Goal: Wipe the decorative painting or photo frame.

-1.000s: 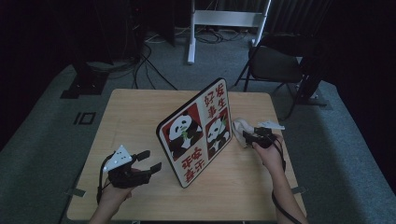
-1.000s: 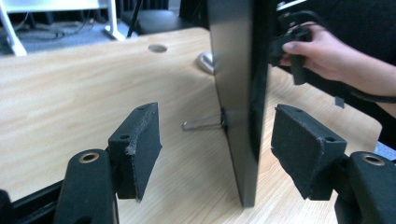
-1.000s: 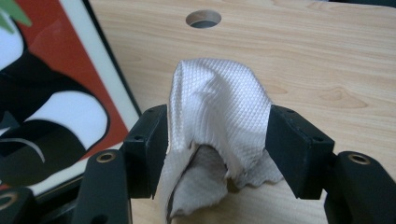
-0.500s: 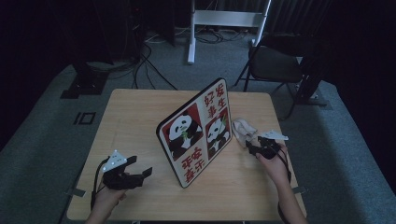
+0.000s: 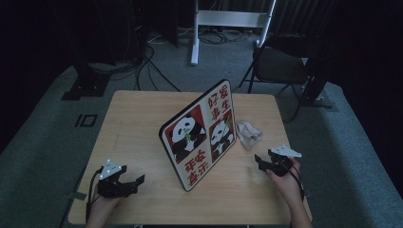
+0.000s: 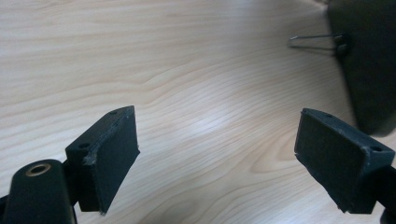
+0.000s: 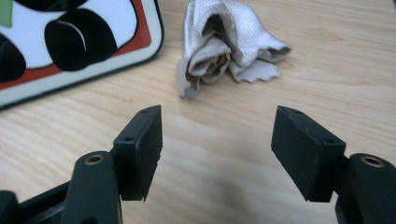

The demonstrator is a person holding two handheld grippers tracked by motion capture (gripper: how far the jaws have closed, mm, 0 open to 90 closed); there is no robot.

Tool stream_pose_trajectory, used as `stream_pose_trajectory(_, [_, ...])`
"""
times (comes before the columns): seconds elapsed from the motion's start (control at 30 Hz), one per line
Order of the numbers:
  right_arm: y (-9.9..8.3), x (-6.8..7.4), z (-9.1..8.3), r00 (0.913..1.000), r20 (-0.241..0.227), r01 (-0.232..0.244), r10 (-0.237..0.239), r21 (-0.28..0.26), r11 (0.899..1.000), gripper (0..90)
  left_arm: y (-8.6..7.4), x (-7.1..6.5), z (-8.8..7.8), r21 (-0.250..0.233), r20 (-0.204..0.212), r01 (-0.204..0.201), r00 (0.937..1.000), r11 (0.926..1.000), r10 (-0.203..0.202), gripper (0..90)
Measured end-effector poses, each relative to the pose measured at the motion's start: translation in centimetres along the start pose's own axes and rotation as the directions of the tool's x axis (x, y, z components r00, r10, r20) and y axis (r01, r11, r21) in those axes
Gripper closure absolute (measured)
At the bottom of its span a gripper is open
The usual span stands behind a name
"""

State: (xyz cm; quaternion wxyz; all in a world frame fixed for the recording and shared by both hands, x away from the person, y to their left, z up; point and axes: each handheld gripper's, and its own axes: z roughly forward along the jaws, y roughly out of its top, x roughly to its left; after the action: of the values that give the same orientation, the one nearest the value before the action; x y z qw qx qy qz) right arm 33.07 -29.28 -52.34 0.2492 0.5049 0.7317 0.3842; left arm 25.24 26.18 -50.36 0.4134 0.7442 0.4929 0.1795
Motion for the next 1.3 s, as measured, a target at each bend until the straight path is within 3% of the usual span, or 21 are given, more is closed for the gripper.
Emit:
stream_pose_trajectory(0.3, [-2.5, -0.3, -1.9, 0.9994, 0.032, -0.015, 0.014, 0.017, 1.000, 29.6, -1.8, 1.4, -0.3, 0.035, -0.084, 0.049, 0.9954, 0.9982, -0.046, 14.1])
stream_pose_trajectory(0.67, [-4.9, -0.5, -3.0, 0.9949, 0.092, -0.048, 0.043, 0.053, 0.997, 26.5, -3.3, 2.5, -0.9, 0.062, -0.198, 0.073, 0.9784, 0.9954, -0.059, 14.1])
stream_pose_trajectory(0.73, [-5.3, -0.4, -3.2, 0.9946, 0.095, -0.050, 0.043, 0.065, 0.997, 25.4, -3.5, 2.8, -1.0, 0.065, -0.223, 0.086, 0.9723, 0.9942, -0.069, 9.5])
stream_pose_trajectory(0.87, [-5.7, -0.4, -3.5, 0.9918, 0.116, -0.063, 0.055, 0.072, 0.995, 24.4, -3.9, 3.5, -1.3, 0.066, -0.264, 0.109, 0.9606, 0.9919, -0.088, 9.5])
stream_pose_trajectory(1.03, [-6.0, -0.6, -3.8, 0.9856, 0.153, -0.087, 0.071, 0.099, 0.991, 24.2, -4.4, 4.3, -1.4, 0.088, -0.322, 0.152, 0.9396, 0.9844, -0.117, 9.5])
stream_pose_trajectory(1.1, [-6.2, -0.7, -3.9, 0.9830, 0.162, -0.104, 0.087, 0.104, 0.989, 23.8, -4.5, 4.7, -1.3, 0.092, -0.323, 0.168, 0.9374, 0.9815, -0.130, 9.4])
stream_pose_trajectory(1.2, [-6.2, -0.8, -4.0, 0.9821, 0.157, -0.121, 0.103, 0.106, 0.987, 23.7, -4.6, 4.9, -1.2, 0.099, -0.357, 0.178, 0.9246, 0.9790, -0.132, 9.5])
stream_pose_trajectory(1.3, [-6.2, -0.8, -4.0, 0.9820, 0.156, -0.124, 0.106, 0.107, 0.987, 23.0, -4.8, 5.2, -1.0, 0.101, -0.366, 0.194, 0.9193, 0.9758, -0.145, 9.5])
